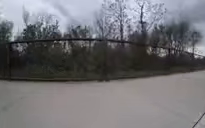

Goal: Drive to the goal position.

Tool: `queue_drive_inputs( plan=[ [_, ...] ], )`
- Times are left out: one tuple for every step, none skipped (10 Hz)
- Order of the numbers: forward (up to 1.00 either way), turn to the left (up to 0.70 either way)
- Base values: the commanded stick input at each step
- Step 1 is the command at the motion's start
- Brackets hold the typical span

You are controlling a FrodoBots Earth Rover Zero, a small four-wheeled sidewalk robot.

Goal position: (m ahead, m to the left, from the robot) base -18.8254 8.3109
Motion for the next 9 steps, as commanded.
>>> queue_drive_inputs(
  plan=[
    [0.0, 0.45],
    [0.0, 0.45],
    [0.0, 0.45],
    [0.0, 0.45],
    [0.0, 0.45],
    [0.0, 0.45],
    [0.0, 0.45],
    [0.0, 0.45],
    [0.0, 0.45]
  ],
)
